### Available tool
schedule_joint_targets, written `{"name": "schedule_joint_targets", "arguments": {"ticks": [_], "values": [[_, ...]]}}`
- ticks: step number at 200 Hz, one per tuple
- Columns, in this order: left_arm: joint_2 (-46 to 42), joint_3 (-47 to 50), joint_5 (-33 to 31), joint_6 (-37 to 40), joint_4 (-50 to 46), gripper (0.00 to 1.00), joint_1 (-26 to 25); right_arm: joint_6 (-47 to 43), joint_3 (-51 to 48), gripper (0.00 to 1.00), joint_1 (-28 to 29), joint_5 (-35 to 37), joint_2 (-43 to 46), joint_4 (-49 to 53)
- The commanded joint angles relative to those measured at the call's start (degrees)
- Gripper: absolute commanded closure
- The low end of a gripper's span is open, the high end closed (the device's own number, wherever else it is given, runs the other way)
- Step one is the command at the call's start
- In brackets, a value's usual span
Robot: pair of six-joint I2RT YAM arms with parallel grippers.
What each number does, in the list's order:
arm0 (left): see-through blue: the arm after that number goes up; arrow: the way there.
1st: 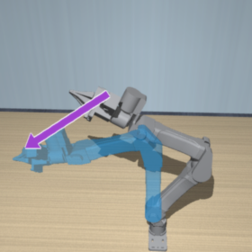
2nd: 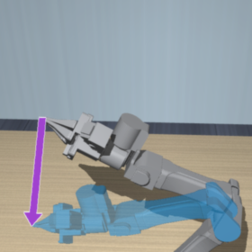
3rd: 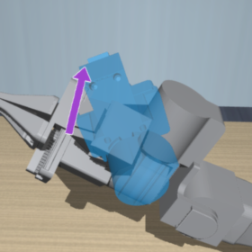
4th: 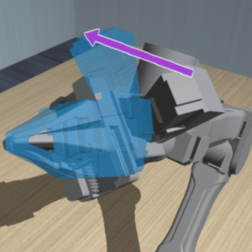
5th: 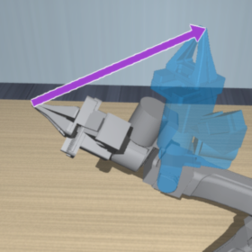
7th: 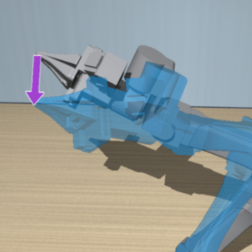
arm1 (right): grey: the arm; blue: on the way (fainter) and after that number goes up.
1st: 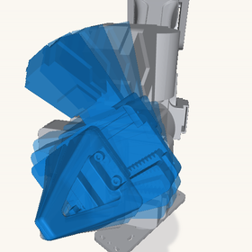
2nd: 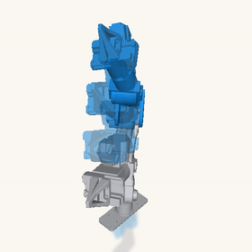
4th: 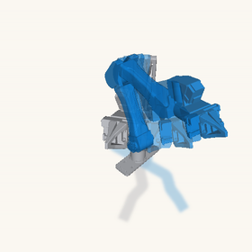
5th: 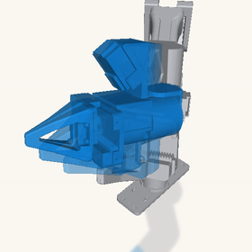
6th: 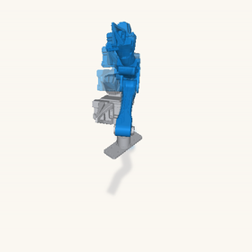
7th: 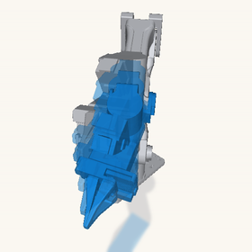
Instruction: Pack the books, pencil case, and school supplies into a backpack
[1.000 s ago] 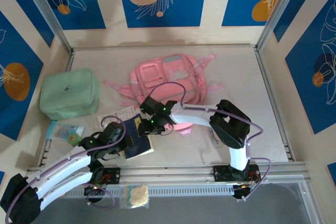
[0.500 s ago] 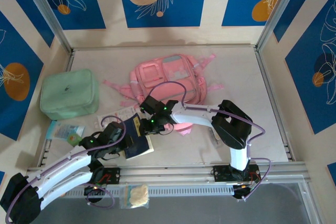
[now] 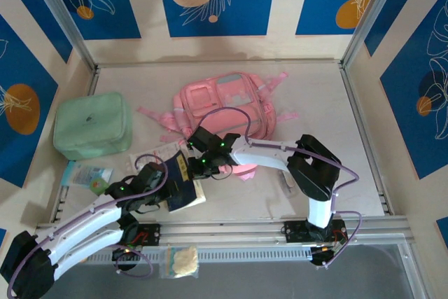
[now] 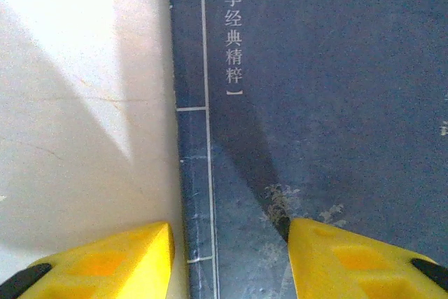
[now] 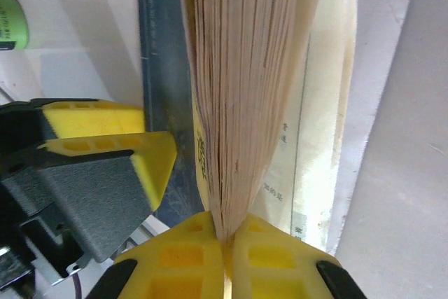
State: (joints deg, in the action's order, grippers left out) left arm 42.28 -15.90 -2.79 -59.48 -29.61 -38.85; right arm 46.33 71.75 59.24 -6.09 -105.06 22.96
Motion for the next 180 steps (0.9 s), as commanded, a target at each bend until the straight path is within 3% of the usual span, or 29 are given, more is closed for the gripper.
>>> {"name": "schedule_joint_targets", "arguments": {"ticks": [1, 69, 103, 150, 180], "values": [[-1.5, -1.9, -2.0, 1.5, -1.9, 0.49, 0.3, 0.2, -1.3, 1.00, 0.3, -1.7, 4.0, -1.9], [-6.1, -16.0, -6.6, 8.1, -13.6, 0.41, 1.2, -0.1, -3.0, 1.00, -0.1, -2.2, 14.2, 0.1], [-8.5, -24.3, -7.3, 12.6, -17.6, 0.38, 2.8, -0.2, -4.5, 1.00, -3.0, -4.2, 22.0, 0.8], [-7.2, -32.2, 1.0, 15.1, -14.0, 0.30, 3.7, -1.4, -4.4, 1.00, -11.3, -10.2, 30.1, 1.5], [-6.9, -29.4, 10.1, 13.7, -1.0, 0.29, 3.6, -1.3, -6.0, 1.00, -18.2, -18.7, 32.5, -2.8]]}}
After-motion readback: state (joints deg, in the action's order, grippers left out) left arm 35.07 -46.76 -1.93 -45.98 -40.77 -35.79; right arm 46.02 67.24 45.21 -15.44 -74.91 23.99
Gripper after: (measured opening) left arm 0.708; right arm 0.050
